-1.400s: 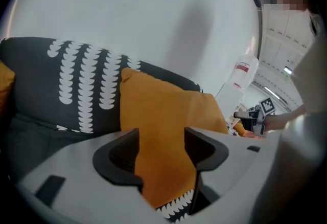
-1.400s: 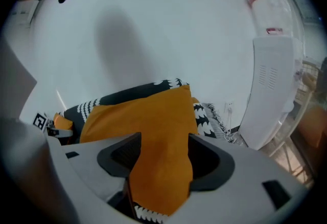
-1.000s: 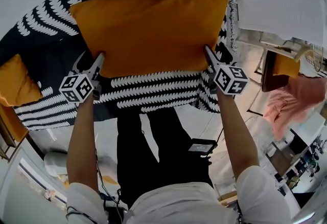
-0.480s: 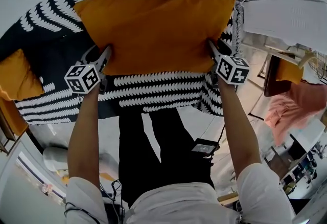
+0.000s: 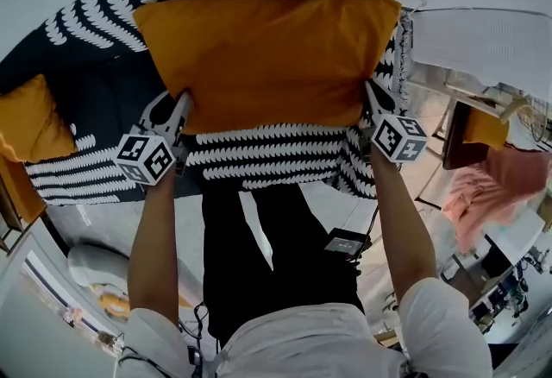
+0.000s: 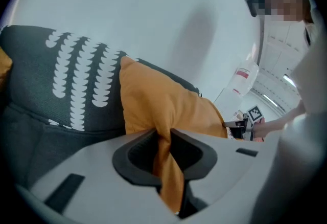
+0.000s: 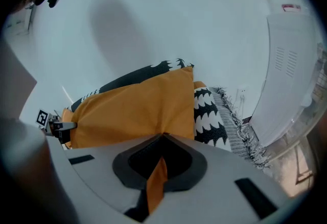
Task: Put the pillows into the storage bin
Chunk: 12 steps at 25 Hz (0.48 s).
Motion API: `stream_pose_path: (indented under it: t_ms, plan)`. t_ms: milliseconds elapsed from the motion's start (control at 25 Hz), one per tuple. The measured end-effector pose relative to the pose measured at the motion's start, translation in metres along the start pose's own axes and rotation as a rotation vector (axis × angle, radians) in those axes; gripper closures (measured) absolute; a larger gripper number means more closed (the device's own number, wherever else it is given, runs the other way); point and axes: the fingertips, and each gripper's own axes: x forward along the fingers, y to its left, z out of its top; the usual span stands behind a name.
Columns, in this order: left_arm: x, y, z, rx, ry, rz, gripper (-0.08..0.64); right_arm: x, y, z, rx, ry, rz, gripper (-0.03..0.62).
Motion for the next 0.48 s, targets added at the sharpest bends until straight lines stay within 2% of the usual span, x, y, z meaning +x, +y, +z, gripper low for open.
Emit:
stream_pose_path:
  t_ms: [240,480]
  plan:
    - [-0.038,-0.014,0.017,0.001,-0.077,0.043,0.492,-0.017,0.025,0.018,-0.062,-0.026,0.063,0.563]
    - [-0.105,-0.015,0.034,0.009,-0.132,0.117,0.494,-0.038,0.078,0.042,-0.098,-0.057,0.155,0.563]
